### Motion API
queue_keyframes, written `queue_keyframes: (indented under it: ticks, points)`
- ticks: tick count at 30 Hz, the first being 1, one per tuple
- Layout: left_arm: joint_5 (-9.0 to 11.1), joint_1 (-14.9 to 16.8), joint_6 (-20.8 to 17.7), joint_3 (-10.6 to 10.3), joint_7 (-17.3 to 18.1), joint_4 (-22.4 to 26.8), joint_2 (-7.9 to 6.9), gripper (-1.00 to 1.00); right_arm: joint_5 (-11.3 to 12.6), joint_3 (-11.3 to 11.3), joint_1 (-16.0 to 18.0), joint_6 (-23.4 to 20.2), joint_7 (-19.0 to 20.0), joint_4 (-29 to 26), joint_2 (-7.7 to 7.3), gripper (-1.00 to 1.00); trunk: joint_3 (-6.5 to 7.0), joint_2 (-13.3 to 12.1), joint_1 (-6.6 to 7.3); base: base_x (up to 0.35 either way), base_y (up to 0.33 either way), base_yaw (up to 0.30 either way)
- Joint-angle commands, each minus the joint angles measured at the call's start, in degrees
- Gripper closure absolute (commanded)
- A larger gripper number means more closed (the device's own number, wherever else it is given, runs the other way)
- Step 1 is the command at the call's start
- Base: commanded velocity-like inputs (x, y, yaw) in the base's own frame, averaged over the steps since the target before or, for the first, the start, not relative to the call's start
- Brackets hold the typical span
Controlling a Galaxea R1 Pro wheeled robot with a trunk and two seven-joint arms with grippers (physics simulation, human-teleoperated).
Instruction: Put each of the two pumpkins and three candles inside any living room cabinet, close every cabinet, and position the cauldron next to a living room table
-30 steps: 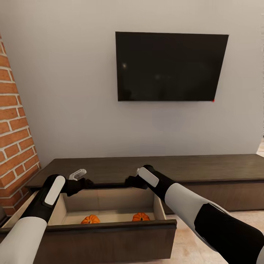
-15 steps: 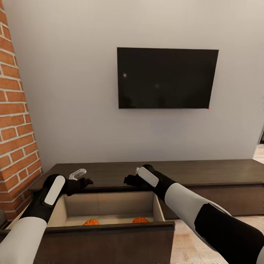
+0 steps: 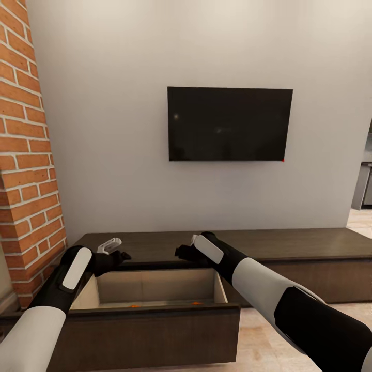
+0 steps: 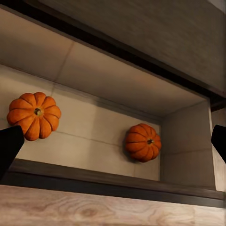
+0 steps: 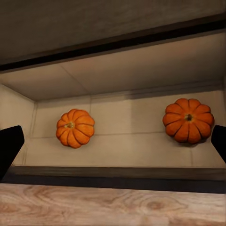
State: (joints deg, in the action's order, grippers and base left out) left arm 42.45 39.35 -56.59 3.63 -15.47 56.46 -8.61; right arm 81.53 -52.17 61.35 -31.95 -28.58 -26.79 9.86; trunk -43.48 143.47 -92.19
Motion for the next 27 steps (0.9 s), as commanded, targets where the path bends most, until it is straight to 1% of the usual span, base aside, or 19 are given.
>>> queue_keyframes:
  ticks: [1,15,17,27]
  points:
    - [0.61,0.03,-0.19,0.06,-0.53,0.06,-0.02,-1.00,0.42,-0.35,0.08,0.14,-0.38,-0.09,-0.02,-1.00,-0.07,0.04,0.01,-0.009,0.000,0.000]
    - [0.62,-0.14,-0.19,0.24,-0.53,0.06,0.00,-1.00,0.38,-0.30,0.08,1.10,-0.43,-0.11,-0.01,-1.00,-0.07,0.04,0.01,-0.002,0.000,0.000]
    - [0.62,-0.15,-0.19,0.24,-0.53,0.06,0.00,-1.00,0.38,-0.30,0.08,1.19,-0.43,-0.11,-0.01,-1.00,-0.07,0.04,0.01,-0.120,0.000,0.000]
    - [0.46,-0.16,-0.19,0.25,-0.52,0.06,-0.02,-1.00,0.38,-0.39,0.08,1.27,-0.43,-0.11,-0.01,-1.00,2.14,-0.10,0.27,-0.306,0.000,0.000]
